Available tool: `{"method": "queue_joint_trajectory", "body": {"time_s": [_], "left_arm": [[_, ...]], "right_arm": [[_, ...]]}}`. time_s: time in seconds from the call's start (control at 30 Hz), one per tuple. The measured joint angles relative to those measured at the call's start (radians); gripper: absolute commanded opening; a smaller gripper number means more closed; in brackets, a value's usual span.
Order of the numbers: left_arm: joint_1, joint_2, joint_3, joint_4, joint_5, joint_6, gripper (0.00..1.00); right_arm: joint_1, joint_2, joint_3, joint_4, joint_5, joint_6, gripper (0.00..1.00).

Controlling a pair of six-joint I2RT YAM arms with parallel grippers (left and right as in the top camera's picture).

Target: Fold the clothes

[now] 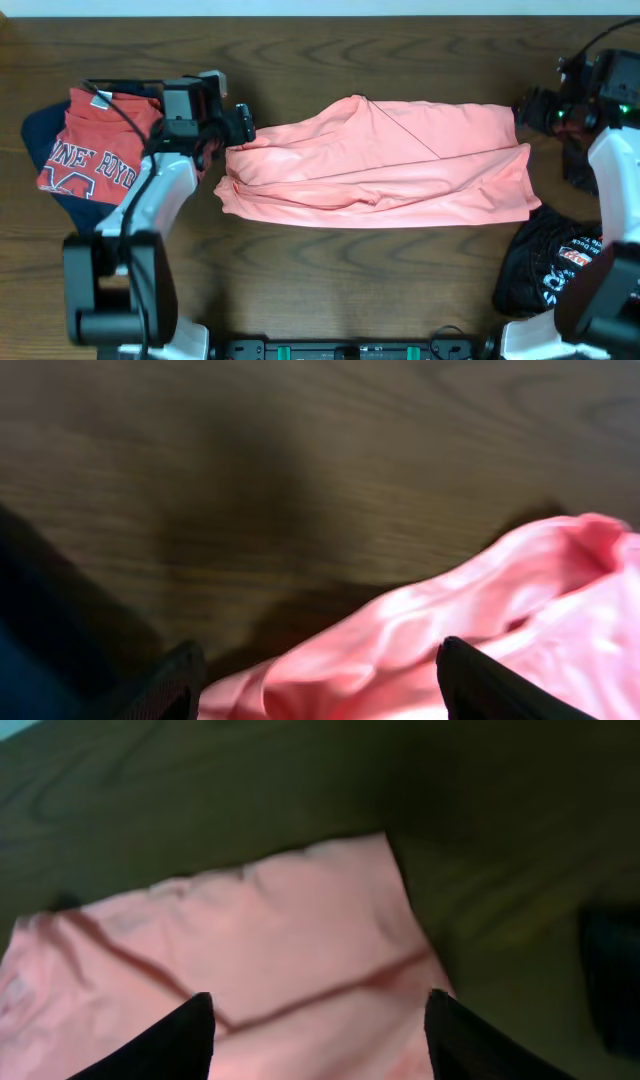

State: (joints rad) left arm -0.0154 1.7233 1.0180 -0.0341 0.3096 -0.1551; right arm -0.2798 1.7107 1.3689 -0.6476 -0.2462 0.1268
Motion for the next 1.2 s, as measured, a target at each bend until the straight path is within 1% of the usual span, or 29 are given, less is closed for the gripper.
{"method": "queue_joint_trajectory", "body": {"time_s": [0.2, 0.37, 0.57, 0.6, 0.67, 0.73, 0.77, 0.8, 0.83, 0.97, 1.2], "left_arm": [[-0.042, 0.113, 0.0, 0.126, -0.003, 0.0, 0.75], [-0.112, 0.123, 0.001, 0.215, -0.002, 0.0, 0.75], [-0.152, 0.123, 0.001, 0.288, -0.002, -0.001, 0.75], [-0.156, 0.124, 0.001, 0.306, -0.002, -0.001, 0.75], [-0.165, 0.127, 0.002, 0.344, -0.003, -0.001, 0.75], [-0.18, 0.137, 0.002, 0.388, -0.002, -0.001, 0.75], [-0.189, 0.143, 0.002, 0.404, -0.002, -0.002, 0.75], [-0.198, 0.151, 0.005, 0.412, -0.002, -0.004, 0.75], [-0.208, 0.163, 0.012, 0.413, -0.002, -0.006, 0.75], [-0.241, 0.232, 0.069, 0.401, -0.002, -0.017, 0.73], [-0.295, 0.375, 0.277, 0.255, -0.002, -0.028, 0.72]], "right_arm": [[0.0, 0.153, 0.013, 0.113, 0.006, -0.002, 0.77], [0.014, 0.285, 0.013, 0.2, 0.006, -0.001, 0.84], [0.043, 0.366, 0.013, 0.31, 0.017, -0.002, 0.84], [0.047, 0.372, 0.013, 0.325, 0.026, -0.002, 0.81], [0.049, 0.378, 0.013, 0.344, 0.045, -0.003, 0.72], [0.049, 0.383, 0.013, 0.355, 0.062, -0.005, 0.5], [0.049, 0.386, 0.014, 0.357, 0.067, -0.005, 0.31], [0.049, 0.39, 0.014, 0.357, 0.073, 0.0, 0.06], [0.049, 0.394, 0.014, 0.356, 0.079, 0.003, 0.01], [0.049, 0.406, 0.014, 0.353, 0.088, 0.006, 0.01], [0.049, 0.406, 0.016, 0.33, 0.09, 0.006, 0.01]]}}
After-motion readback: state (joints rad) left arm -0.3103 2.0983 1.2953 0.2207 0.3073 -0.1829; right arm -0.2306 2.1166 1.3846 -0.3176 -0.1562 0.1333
